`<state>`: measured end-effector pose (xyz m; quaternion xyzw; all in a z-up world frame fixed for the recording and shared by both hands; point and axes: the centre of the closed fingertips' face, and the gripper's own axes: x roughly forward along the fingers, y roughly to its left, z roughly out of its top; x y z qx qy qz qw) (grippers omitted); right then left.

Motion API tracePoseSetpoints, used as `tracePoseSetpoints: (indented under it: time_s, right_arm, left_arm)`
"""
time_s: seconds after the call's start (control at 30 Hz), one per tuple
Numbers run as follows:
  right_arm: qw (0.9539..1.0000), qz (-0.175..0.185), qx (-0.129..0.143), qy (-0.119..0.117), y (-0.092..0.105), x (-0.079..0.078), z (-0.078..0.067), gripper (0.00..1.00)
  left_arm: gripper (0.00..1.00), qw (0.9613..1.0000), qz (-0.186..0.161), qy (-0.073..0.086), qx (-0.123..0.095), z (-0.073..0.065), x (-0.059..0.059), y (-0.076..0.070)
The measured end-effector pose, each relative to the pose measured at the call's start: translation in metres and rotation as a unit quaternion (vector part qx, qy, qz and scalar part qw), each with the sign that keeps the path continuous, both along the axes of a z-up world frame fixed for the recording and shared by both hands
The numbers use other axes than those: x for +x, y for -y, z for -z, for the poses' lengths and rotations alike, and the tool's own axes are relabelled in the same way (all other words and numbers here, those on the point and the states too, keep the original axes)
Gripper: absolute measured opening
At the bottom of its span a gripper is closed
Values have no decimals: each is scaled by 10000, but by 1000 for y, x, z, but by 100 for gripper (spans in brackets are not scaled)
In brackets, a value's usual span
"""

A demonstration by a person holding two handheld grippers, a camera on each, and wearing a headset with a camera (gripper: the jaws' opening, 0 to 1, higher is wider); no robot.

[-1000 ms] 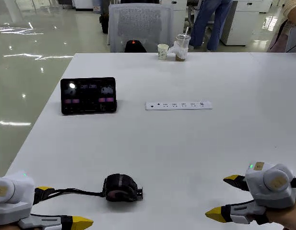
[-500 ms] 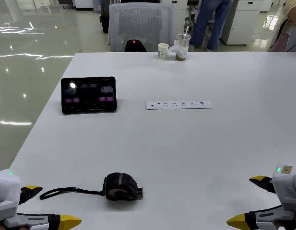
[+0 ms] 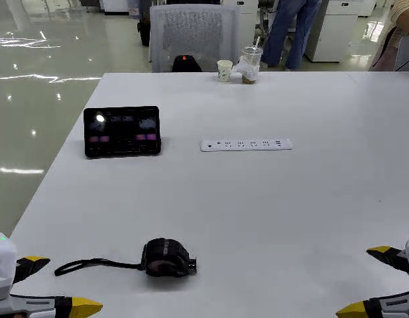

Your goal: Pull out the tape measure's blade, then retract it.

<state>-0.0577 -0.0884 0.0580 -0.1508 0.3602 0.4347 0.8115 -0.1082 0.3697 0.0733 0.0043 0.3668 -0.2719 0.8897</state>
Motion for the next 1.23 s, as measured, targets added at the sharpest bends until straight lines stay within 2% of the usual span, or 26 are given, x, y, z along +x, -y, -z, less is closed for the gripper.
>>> tracePoseSetpoints:
  time_s: [0.4, 0.57, 0.63, 0.7, 0.77, 0.8, 0.87, 0.93, 1.23]
  right_arm:
    - [9998, -161, -148, -28, -3, -1, 3, 99]
    - [9997, -190, -173, -44, -4, -3, 6, 99]
    - [9997, -175, -164, -42, -3, -3, 6, 99]
    - [9998, -155, -150, -45, -3, -3, 6, 99]
    - [9998, -139, -141, -48, -2, -3, 6, 99]
    - [9998, -131, -136, -52, -2, -3, 6, 99]
    - [9998, -131, -132, -53, -2, -3, 6, 99]
    - [9998, -119, -124, -54, -1, -3, 6, 99]
    - [9999, -80, -100, -50, 1, -3, 6, 99]
  left_arm:
    - [99, 9999, 56, 15, 87, -4, 1, -7]
    - [99, 9999, 96, -26, 49, -4, 2, -5]
    - [99, 9999, 104, 8, 63, -4, 4, -4]
    - [99, 9999, 130, -60, -25, -3, 4, -1]
    - [99, 9999, 153, -60, 12, -2, 4, -1]
    - [98, 9997, 192, -164, -74, -1, 2, 2]
    - [98, 9998, 194, -90, -28, -1, 4, 2]
    - [98, 9997, 201, -139, -70, -1, 4, 3]
    - [99, 9997, 209, -104, 6, -1, 5, 1]
